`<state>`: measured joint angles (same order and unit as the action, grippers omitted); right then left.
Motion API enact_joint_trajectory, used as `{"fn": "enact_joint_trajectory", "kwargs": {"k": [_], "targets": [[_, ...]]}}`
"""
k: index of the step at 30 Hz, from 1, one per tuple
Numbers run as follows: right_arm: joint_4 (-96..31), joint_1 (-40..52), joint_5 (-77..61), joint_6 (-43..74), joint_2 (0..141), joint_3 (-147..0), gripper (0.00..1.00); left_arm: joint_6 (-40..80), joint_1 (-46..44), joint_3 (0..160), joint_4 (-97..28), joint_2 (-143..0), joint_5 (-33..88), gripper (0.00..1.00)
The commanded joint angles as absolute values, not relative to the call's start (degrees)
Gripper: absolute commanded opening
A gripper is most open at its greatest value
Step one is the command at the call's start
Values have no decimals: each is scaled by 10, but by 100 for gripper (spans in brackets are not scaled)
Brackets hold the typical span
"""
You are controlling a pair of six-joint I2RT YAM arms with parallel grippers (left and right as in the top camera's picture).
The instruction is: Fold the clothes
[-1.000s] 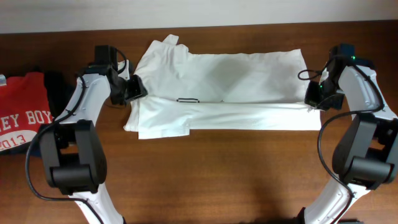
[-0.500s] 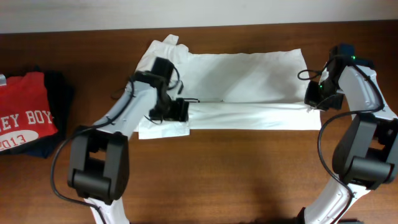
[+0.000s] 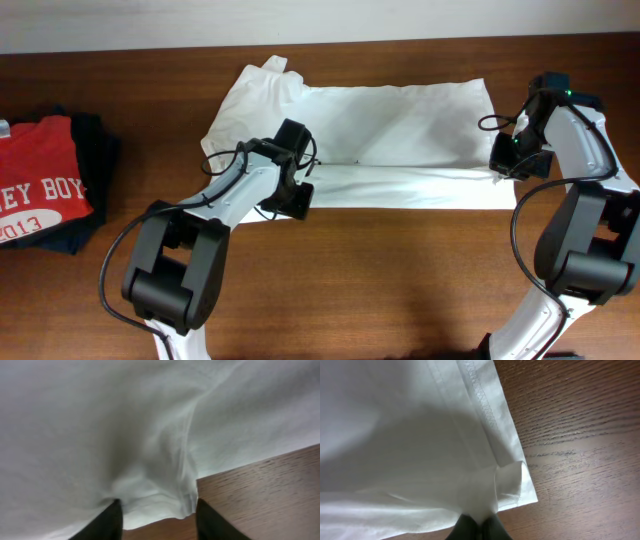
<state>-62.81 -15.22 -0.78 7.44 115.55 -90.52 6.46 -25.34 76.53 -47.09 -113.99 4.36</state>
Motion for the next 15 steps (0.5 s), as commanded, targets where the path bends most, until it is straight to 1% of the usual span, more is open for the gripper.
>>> {"fn": "enact_joint_trajectory", "kwargs": {"k": [1,9,10,12,13,15], "targets": [[-630,-150,-9,73,1148,-908,4,61,-255,759,-469,-1126,36,44],[-631,-150,-9,73,1148,-908,4,62,-286,758,-466,-1128,35,43],[-631,-150,-9,73,1148,-908,4,62,-289,758,-467,-1130,29,40],[-631,-150,-9,73,1148,-908,4,67,-289,758,-467,-1136,20,38],[-632,-150,-9,73,1148,-908,4,68,-289,758,-467,-1138,16,32],[-632,-150,-9,73,1148,-908,4,68,-289,758,-467,-1138,-1,25]]}}
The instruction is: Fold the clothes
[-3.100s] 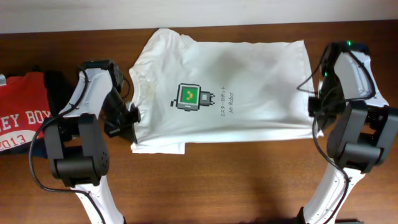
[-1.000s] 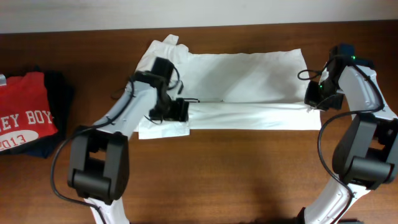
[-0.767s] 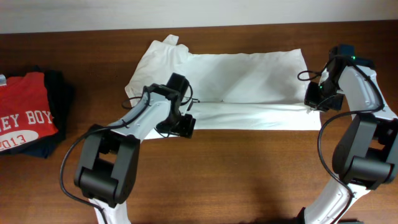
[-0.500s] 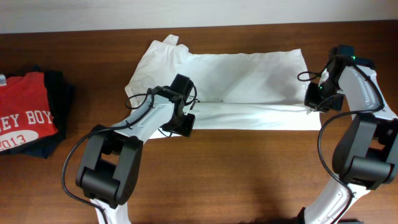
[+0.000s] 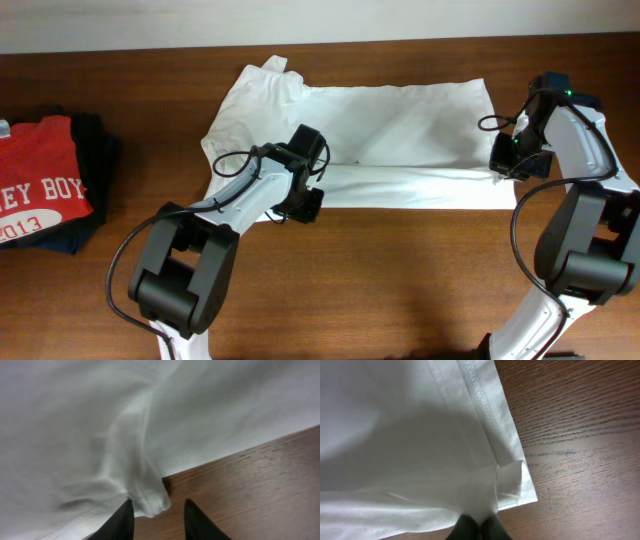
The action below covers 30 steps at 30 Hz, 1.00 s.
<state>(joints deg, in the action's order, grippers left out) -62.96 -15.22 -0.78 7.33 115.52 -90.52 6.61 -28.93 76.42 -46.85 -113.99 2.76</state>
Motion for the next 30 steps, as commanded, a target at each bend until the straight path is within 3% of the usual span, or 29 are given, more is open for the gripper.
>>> {"fn": "enact_joint_trajectory", "kwargs": {"k": [1,12,13,14,19,24,30], "targets": [[-632,-150,-9,73,1148,-908,4,68,-289,758,-467,-1138,-8,22],[-632,-150,-9,73,1148,-908,4,68,-296,758,-458,-1161,-9,21],[-632,-150,-9,73,1148,-908,4,68,-296,758,-458,-1161,-9,14],[-632,-150,-9,73,1148,-908,4,68,-296,758,-457,-1161,-9,0],[-632,-150,-9,73,1148,-908,4,68,-288,775,-486,-1159,-20,0],[-612,-150,-9,73,1148,-908,5,67,-240,898,-558,-1157,-104,0],[-604,-150,-9,73,1148,-908,5,60,-193,961,-441,-1161,-109,0]]}}
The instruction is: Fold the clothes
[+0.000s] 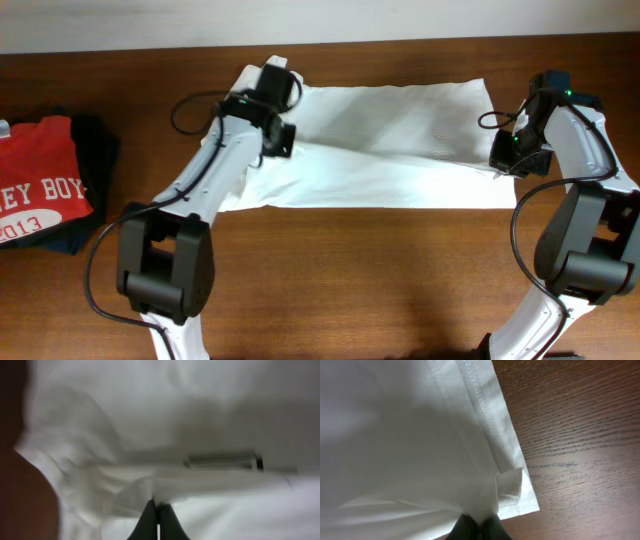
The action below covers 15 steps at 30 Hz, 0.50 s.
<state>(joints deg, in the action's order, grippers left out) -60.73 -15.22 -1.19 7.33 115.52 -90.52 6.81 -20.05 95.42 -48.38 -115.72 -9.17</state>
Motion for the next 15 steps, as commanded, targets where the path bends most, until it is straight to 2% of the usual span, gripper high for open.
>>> {"fn": "enact_joint_trajectory", "kwargs": {"k": [1,2,3,4,5,7,12,15], "targets": [[-602,-150,-9,73,1148,-908,4,59,-193,961,-427,-1164,-109,0],[-602,-150,-9,73,1148,-908,5,59,-193,961,-412,-1171,-107,14],[-603,-150,-9,73,1148,-908,5,59,-193,961,-410,-1175,-108,36],[-603,-150,-9,73,1148,-908,5,59,-193,961,-412,-1179,-108,54],[-603,-150,-9,73,1148,-908,5,59,-192,961,-418,-1180,-108,68],[-602,-150,-9,73,1148,-908,5,59,-185,962,-429,-1180,-110,73],[-592,-150,-9,73,1148,-908,5,83,-165,961,-532,-1180,-110,73],[-591,-149,-9,73,1148,-908,5,100,-155,960,-554,-1180,-109,73]]}}
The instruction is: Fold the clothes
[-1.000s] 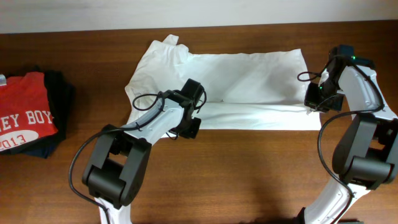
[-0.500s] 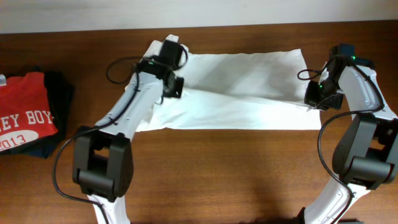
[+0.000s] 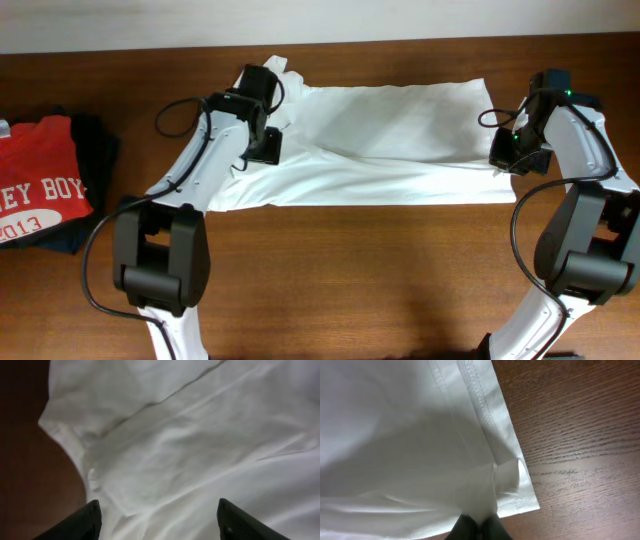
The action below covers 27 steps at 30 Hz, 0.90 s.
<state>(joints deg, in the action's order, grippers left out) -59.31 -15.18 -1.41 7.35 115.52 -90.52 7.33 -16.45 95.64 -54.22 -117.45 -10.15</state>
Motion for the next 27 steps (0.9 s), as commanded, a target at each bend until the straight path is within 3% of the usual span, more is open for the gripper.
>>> {"fn": "enact_joint_trajectory", "kwargs": {"k": [1,9,15,19,21,22,27], "targets": [[-592,-150,-10,73,1148,-908,5,115,-153,958,-560,-1180,-108,73],[-593,-150,-15,73,1148,-908,6,143,-142,953,-561,-1233,-88,62],[-593,-150,-15,73,1148,-908,5,164,-114,953,-561,-1244,-86,62],[-593,-150,-15,73,1148,-908,5,167,-103,953,-549,-1256,-20,40],[-593,-150,-15,73,1148,-908,5,167,-104,953,-542,-1257,-17,10],[-593,-150,-15,73,1148,-908,5,167,-103,954,-539,-1257,-17,1],[-589,-150,-15,73,1148,-908,5,167,-65,1014,-494,-1256,-17,0]]}}
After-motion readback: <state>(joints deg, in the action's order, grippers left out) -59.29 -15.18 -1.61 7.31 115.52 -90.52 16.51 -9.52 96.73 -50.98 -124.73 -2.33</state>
